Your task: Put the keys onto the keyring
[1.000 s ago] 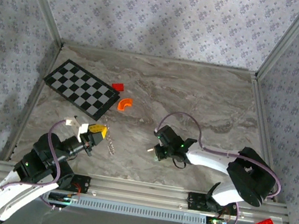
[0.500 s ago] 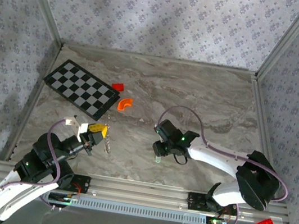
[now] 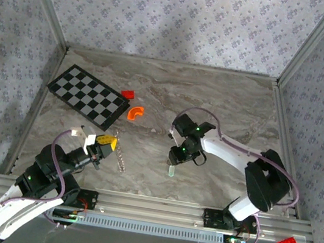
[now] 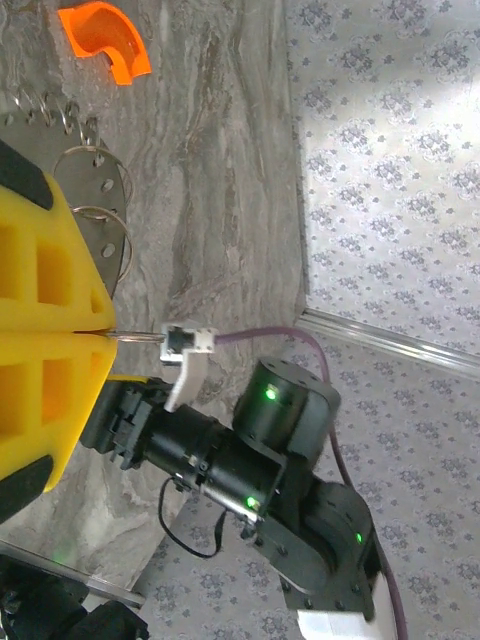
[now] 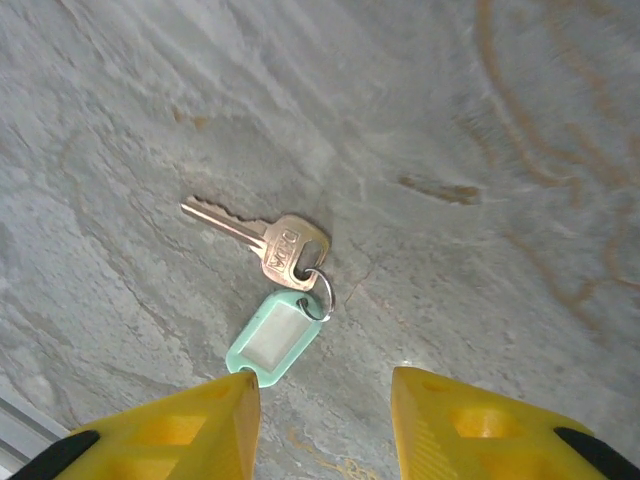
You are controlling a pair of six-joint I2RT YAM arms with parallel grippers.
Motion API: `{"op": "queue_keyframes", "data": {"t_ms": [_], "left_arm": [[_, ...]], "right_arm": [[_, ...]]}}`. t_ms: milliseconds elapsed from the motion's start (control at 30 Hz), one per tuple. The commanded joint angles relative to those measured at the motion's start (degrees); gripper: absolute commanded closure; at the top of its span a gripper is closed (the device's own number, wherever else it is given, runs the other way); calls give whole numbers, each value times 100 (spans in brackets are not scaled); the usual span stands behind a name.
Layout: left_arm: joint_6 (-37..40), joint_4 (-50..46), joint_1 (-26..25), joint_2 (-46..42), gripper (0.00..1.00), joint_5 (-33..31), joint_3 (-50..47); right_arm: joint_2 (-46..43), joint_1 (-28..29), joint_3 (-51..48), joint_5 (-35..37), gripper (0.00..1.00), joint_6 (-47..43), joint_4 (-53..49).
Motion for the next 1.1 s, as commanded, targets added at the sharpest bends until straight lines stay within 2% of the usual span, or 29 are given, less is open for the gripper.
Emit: {"op": "queue_keyframes", "data": {"t_ms": [0, 400, 1067], "left_arm": [[58, 356, 27, 0, 100, 141, 49], [62, 391, 26, 27, 100, 189, 41], [64, 422, 32, 47, 100, 207, 33]], "right_arm": [[261, 6, 166, -260, 61, -239, -296], [756, -43, 242, -428, 67, -406, -72], [884, -172, 243, -601, 79, -400, 219]]}}
